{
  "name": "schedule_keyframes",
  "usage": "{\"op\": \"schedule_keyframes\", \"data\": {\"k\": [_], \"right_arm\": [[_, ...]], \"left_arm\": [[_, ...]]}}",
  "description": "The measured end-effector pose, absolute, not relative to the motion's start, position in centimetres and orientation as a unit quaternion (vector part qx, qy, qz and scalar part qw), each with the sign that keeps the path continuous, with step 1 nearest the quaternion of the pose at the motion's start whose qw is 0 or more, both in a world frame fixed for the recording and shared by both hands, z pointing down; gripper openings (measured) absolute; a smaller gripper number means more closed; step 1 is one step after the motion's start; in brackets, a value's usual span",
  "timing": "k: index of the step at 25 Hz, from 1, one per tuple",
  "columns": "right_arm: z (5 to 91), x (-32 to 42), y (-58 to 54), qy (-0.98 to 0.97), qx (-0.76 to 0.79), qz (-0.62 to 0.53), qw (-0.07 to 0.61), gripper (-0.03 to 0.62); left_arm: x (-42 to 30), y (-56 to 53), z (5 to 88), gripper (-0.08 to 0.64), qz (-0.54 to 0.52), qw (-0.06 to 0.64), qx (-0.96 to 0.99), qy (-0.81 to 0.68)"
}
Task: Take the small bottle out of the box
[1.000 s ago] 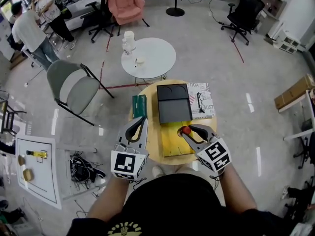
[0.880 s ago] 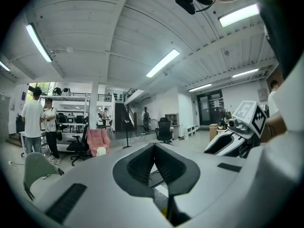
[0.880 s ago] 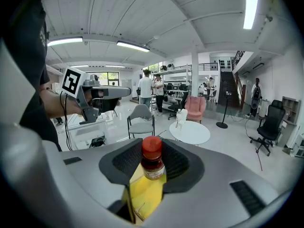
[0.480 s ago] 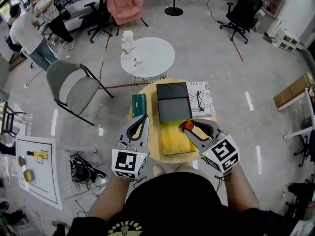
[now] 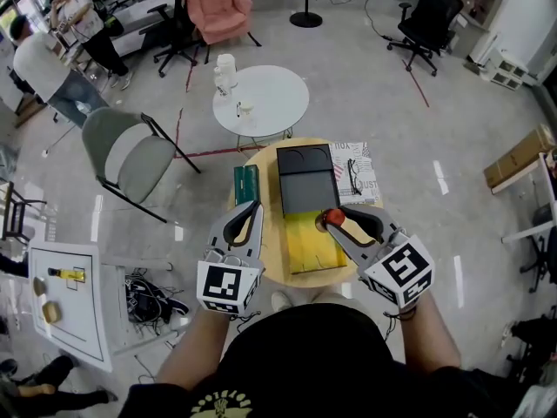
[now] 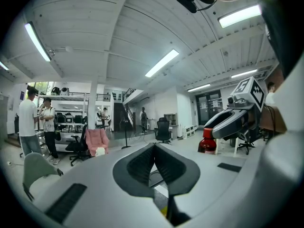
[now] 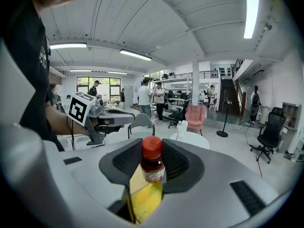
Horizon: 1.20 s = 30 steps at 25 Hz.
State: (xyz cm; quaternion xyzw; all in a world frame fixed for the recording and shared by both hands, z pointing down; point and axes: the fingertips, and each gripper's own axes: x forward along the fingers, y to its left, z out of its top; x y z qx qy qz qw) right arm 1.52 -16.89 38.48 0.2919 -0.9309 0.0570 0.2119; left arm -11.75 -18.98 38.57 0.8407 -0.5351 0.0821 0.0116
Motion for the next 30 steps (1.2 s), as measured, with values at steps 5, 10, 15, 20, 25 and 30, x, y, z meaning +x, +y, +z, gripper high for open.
{"op": "schedule_keyframes", "data": {"k": [5, 10, 15, 20, 25, 30], "right_arm": [[37.7, 1.5, -16.7, -0.932, 0.293, 0.050, 0.209, 0.143], [37.8, 1.3, -16.6, -0.933, 0.288, 0.045, 0.211, 0.143], [38.0, 1.6, -16.7, -0.929, 0.299, 0.049, 0.212, 0.143], [38.5, 1.5, -16.7, -0.928, 0.304, 0.047, 0.211, 0.143], [38.9, 1.6, -16.7, -0.925, 0.312, 0.044, 0.214, 0.143], [39.0, 1.0, -16.8, -0.923, 0.317, 0.044, 0.215, 0.143]], "left_arm": [[-11.6, -18.8, 38.5, 0.014, 0.081, 0.011, 0.842, -0.533], [-11.6, -18.8, 38.8, 0.014, 0.080, 0.013, 0.845, -0.529], [-11.2, -18.9, 38.6, 0.014, 0.076, 0.011, 0.848, -0.524], [-11.4, -19.0, 39.3, 0.014, 0.076, 0.018, 0.848, -0.524], [-11.5, -18.8, 39.6, 0.014, 0.070, 0.024, 0.849, -0.523], [-11.9, -18.6, 40.1, 0.014, 0.070, 0.024, 0.852, -0.519]]}}
